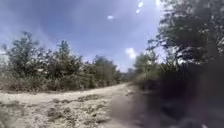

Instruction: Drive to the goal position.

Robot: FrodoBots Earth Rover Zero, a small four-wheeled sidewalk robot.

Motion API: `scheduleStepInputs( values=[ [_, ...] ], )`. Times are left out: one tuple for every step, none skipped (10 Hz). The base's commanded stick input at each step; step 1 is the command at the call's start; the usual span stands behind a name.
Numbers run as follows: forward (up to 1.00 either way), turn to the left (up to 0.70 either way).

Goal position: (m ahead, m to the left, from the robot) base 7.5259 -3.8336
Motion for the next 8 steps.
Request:
scheduleStepInputs(
  values=[
    [0.7, 0.0],
    [0.7, 0.0],
    [0.7, 0.0],
    [0.7, 0.0],
    [0.7, 0.0],
    [0.7, 0.0],
    [0.7, 0.0],
    [0.7, 0.0]
  ],
)
